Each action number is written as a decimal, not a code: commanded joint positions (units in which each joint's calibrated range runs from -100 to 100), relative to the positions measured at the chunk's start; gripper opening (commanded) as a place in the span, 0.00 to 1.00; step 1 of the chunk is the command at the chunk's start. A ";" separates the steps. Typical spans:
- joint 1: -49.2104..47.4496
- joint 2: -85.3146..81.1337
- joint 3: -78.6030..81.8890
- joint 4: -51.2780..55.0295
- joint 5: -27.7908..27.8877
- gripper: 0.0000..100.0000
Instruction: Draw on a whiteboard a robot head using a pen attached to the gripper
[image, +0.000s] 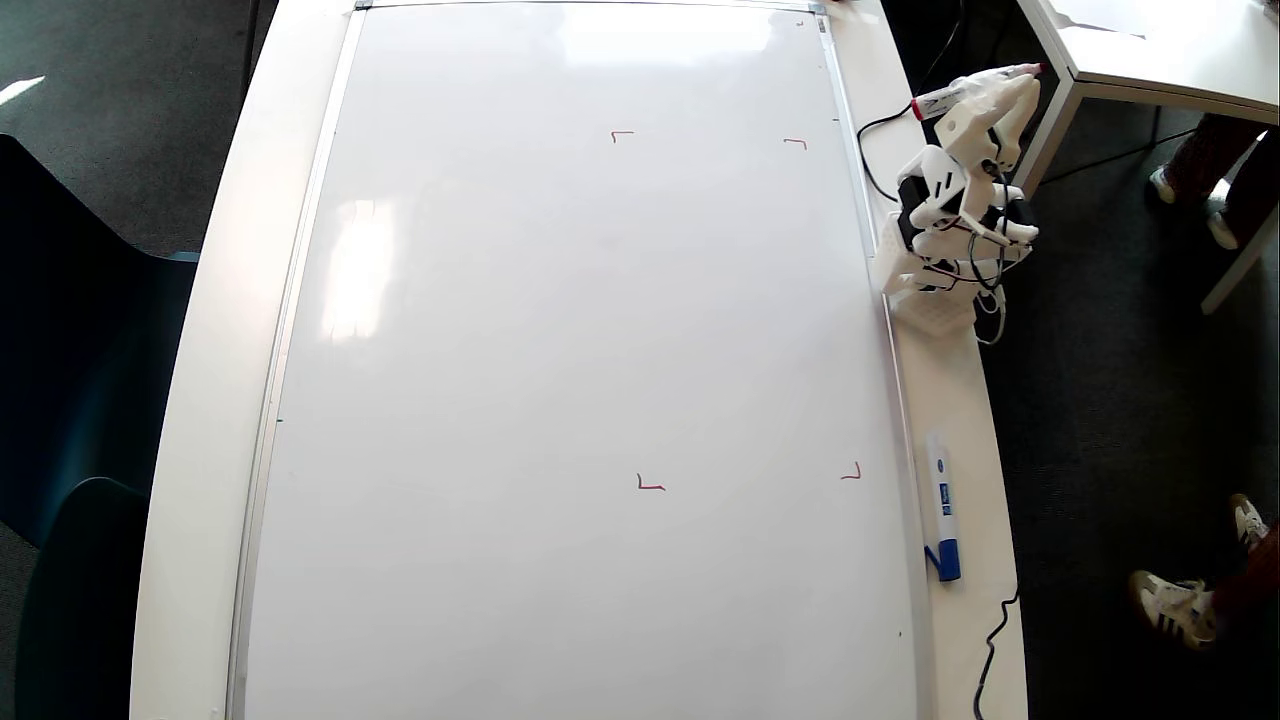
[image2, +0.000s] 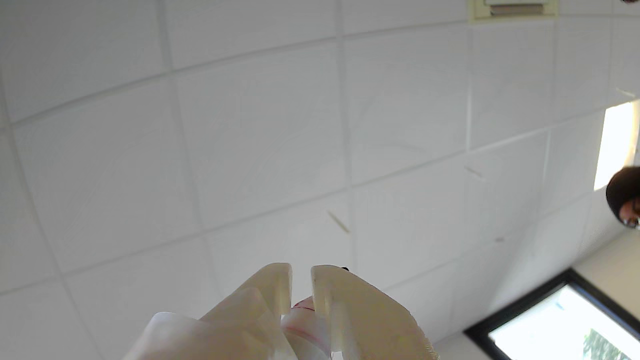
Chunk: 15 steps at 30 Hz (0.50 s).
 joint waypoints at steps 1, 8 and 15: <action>-0.21 -0.10 0.37 -0.75 -0.12 0.01; -0.28 -0.01 0.37 4.20 0.09 0.01; 0.23 -0.01 0.46 14.71 0.09 0.01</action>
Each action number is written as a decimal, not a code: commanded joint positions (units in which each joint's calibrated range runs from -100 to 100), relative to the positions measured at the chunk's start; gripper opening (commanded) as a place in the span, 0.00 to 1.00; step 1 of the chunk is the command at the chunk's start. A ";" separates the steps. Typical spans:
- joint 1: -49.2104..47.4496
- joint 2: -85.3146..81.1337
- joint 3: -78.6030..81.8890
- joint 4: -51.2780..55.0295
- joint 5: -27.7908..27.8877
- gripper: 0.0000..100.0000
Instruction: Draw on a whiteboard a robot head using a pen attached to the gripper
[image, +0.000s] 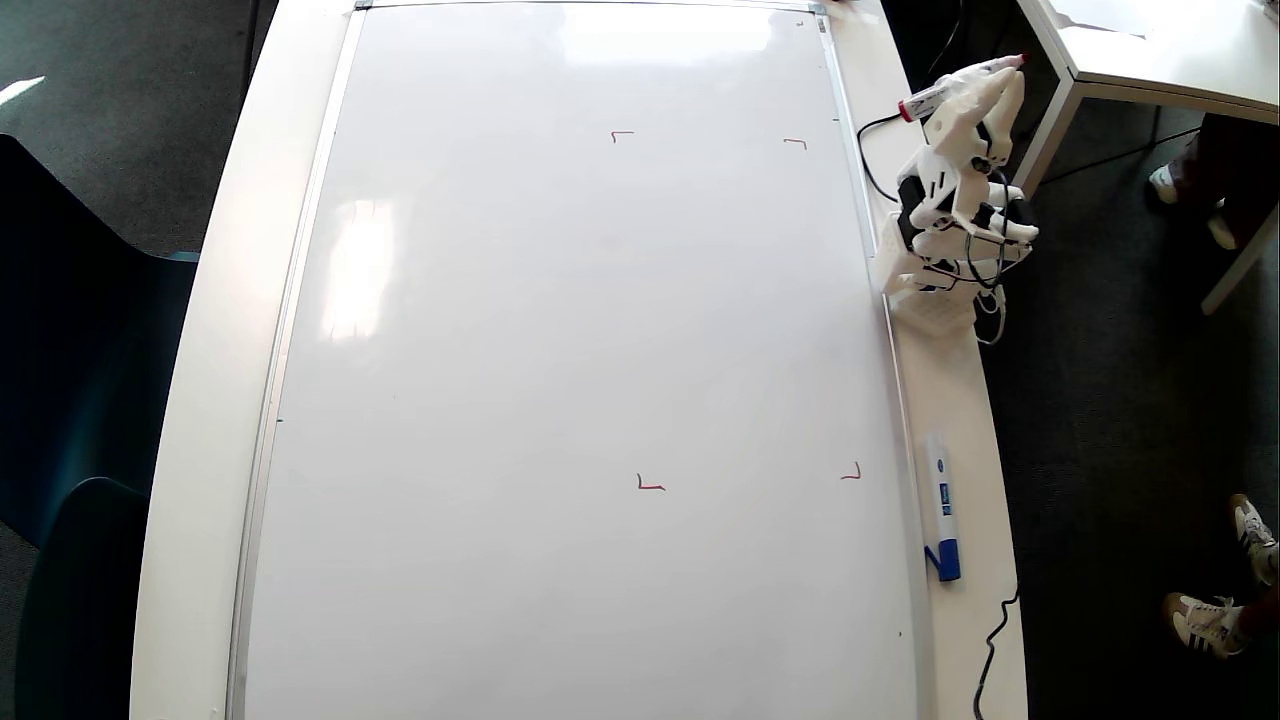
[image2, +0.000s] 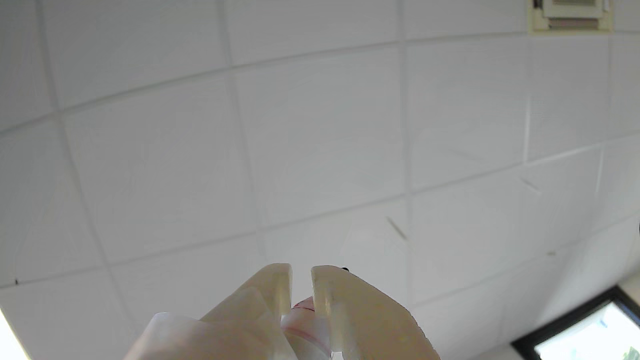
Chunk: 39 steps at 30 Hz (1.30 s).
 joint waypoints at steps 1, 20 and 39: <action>0.23 -0.01 0.46 4.77 0.15 0.01; -0.28 12.57 -27.05 51.60 7.23 0.01; 0.38 24.22 -64.72 123.36 7.23 0.01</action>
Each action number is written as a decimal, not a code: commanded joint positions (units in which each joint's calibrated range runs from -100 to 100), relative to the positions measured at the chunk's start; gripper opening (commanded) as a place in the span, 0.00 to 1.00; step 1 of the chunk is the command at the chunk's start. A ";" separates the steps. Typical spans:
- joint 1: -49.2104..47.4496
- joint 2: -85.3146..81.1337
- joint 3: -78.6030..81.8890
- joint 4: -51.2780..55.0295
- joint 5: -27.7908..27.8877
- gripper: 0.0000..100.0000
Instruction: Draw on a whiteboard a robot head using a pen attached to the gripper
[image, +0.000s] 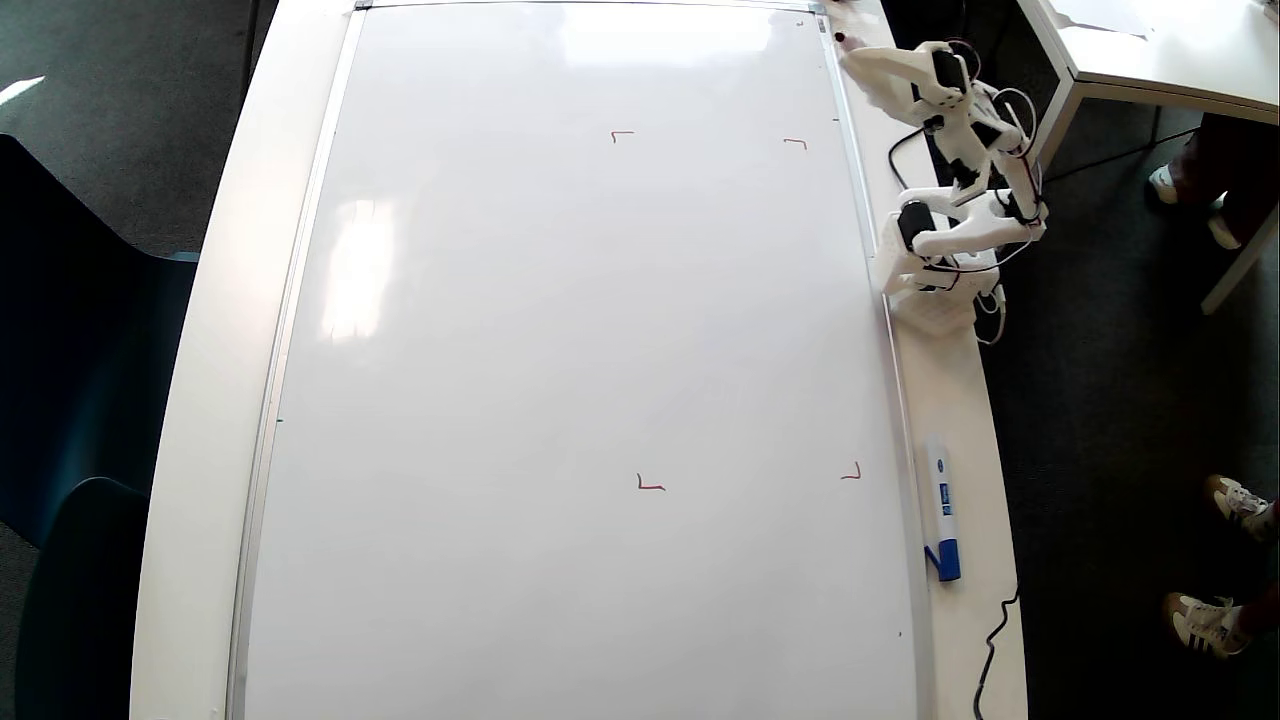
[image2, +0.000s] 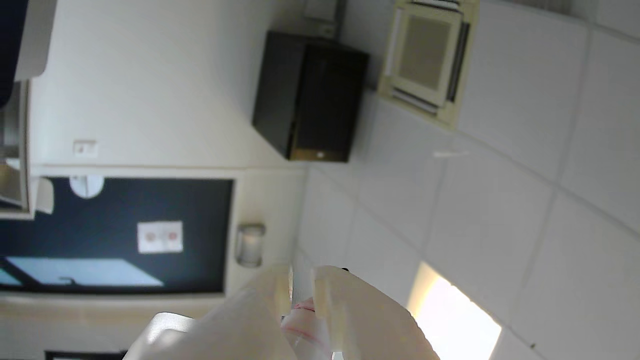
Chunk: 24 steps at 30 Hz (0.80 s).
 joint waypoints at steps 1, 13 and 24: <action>0.38 12.23 -11.07 10.19 -0.12 0.01; -3.08 21.12 -19.42 39.47 -2.85 0.01; -3.75 40.49 -27.77 51.37 -8.48 0.01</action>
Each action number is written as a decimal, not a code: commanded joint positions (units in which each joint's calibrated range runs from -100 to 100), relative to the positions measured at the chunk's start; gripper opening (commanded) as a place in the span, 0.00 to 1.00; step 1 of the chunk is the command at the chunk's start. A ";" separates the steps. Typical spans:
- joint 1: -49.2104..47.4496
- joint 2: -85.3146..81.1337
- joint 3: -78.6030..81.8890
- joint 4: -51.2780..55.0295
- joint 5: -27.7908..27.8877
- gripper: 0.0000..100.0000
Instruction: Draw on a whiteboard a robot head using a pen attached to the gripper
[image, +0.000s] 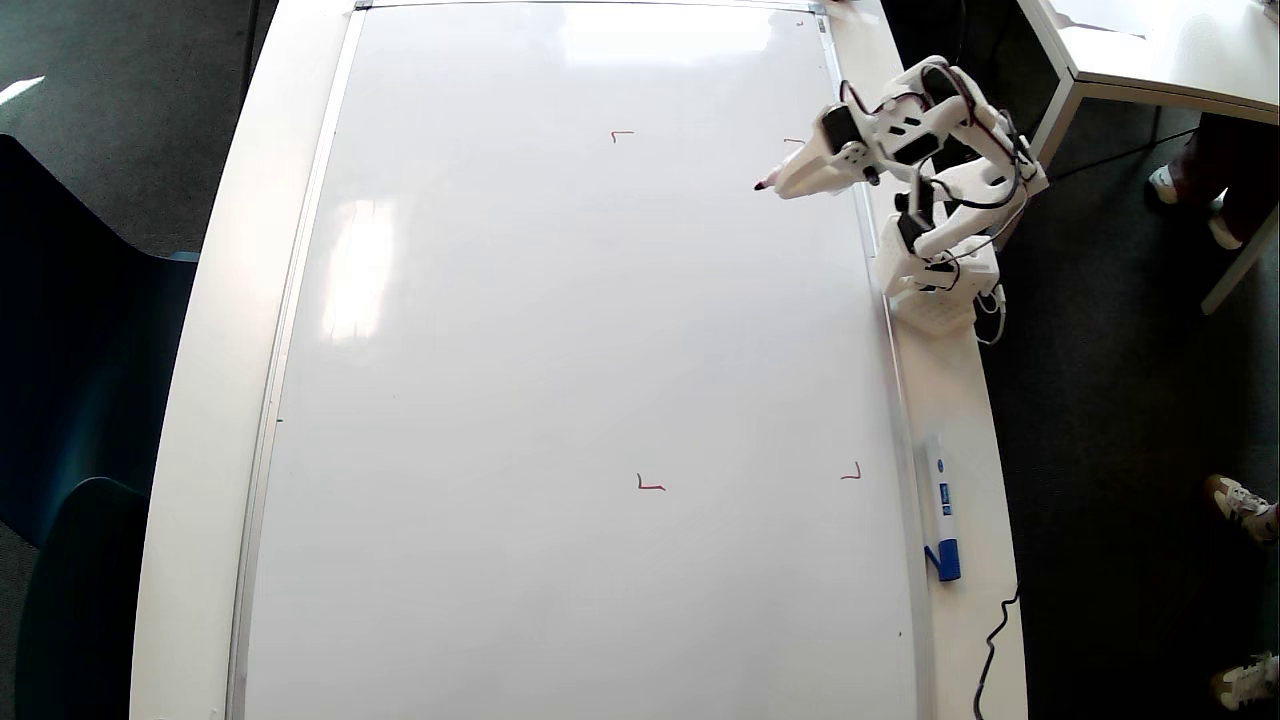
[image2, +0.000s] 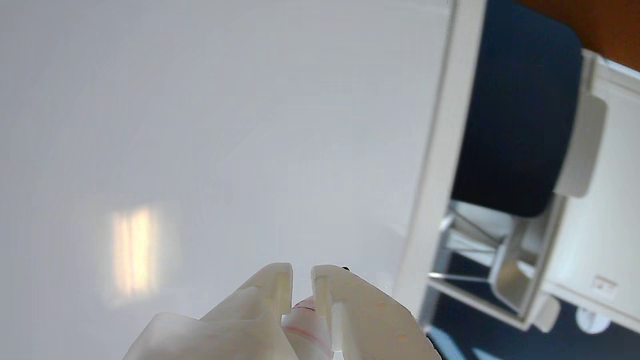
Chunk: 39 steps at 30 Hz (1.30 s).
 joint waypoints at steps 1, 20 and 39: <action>-1.76 10.47 -6.84 2.58 -2.58 0.01; -8.68 31.69 -11.20 -10.02 -5.80 0.01; -4.56 46.78 -12.10 -22.79 -5.69 0.01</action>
